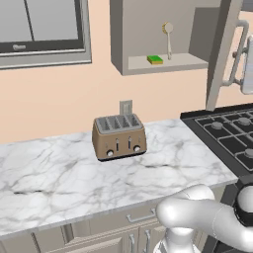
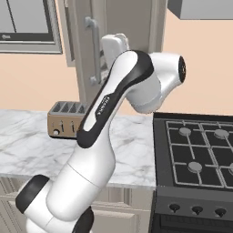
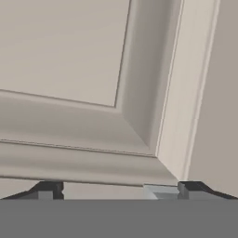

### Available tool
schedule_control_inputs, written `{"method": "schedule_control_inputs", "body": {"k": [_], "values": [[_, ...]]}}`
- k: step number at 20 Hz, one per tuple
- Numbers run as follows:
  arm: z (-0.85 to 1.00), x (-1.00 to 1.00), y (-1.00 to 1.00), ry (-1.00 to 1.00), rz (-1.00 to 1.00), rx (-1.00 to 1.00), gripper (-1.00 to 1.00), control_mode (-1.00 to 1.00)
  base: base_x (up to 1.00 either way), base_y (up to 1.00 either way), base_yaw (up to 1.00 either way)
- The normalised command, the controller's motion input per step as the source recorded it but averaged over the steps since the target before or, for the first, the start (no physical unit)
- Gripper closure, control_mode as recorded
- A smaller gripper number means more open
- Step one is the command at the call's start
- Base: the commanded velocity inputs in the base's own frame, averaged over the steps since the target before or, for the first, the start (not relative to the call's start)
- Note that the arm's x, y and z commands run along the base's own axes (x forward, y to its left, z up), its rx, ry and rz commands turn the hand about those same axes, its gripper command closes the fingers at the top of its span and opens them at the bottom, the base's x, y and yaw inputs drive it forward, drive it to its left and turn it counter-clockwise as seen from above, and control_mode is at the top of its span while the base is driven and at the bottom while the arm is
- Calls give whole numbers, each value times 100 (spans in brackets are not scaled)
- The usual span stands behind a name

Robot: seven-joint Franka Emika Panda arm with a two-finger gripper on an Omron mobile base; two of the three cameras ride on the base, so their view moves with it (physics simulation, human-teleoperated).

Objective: Pick up the sponge and dish brush from the sink, and place them back in the cabinet, and close the cabinet door.

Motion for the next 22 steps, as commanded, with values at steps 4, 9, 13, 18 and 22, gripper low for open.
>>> {"method": "schedule_control_inputs", "body": {"k": [4, 9, 13, 18, 22], "values": [[1, 31, 43, -8, 0, 0, -100, -100, 0, 0, 0], [0, 36, 36, -5, 0, 0, -100, -100, 0, 0, 0], [0, 35, 33, -2, 0, 0, -100, -100, 0, 0, 0], [0, 36, 28, 0, 0, 0, -100, -100, 0, 0, 0], [1, 40, 26, -2, 0, 0, -100, -100, 0, 0, 0]]}}
